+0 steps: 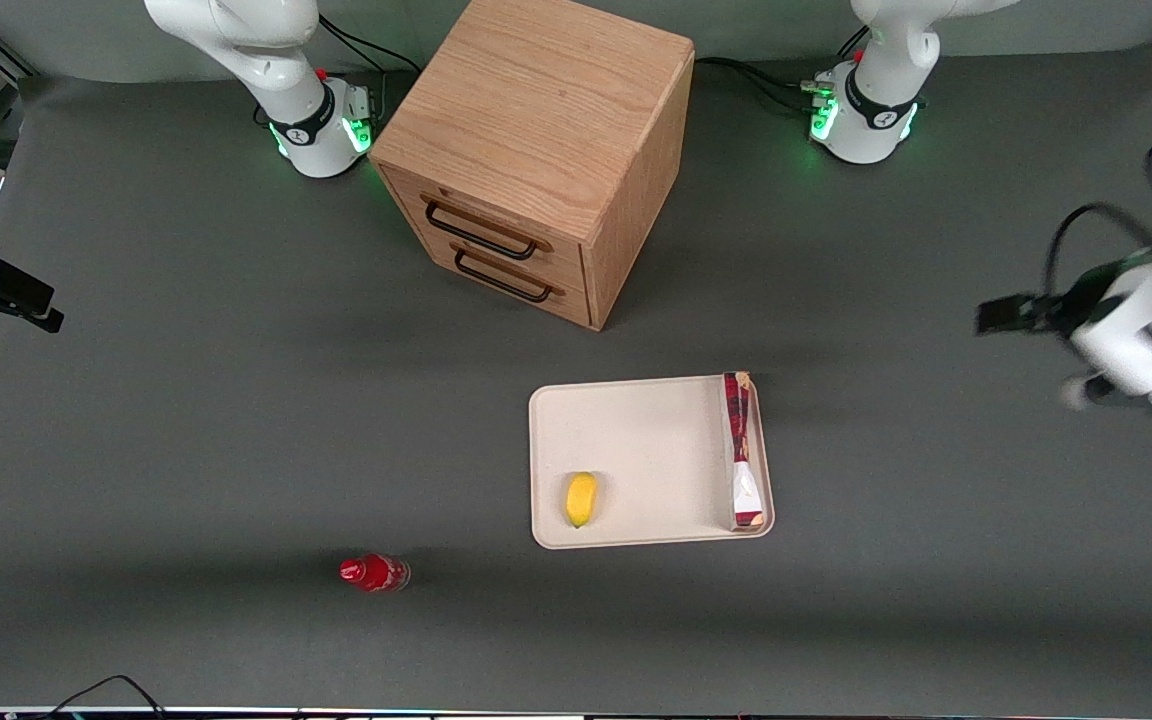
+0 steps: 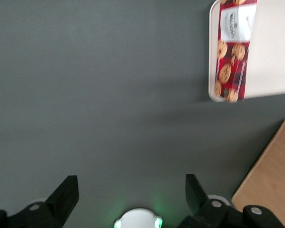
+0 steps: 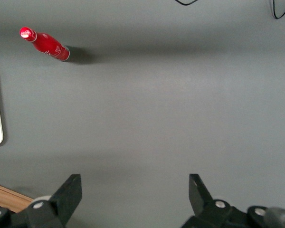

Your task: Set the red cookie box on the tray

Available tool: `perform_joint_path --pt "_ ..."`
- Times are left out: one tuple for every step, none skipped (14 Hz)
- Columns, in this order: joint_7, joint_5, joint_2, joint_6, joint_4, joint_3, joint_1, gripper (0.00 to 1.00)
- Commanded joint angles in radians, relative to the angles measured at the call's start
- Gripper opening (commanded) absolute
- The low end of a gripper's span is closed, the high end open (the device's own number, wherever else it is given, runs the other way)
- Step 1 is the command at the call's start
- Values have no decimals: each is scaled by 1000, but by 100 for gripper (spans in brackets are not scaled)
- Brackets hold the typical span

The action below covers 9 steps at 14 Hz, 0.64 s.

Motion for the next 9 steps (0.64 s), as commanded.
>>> perform_joint_path --pt "48 -23 -205 26 -216 82 -58 100" --pt "48 -25 -262 35 -269 108 -81 100" --pt "48 -25 -314 40 -320 120 -101 100" --pt "48 -23 -357 48 -359 120 -103 100" --pt "47 -23 -370 36 -360 122 -103 100" --pt "30 -22 -367 29 -339 120 -106 100" --pt "45 -22 -352 17 -284 122 -107 100" --pt "48 -22 -324 -7 -240 129 -107 100" --pt "48 -22 -303 -32 -206 129 -107 100"
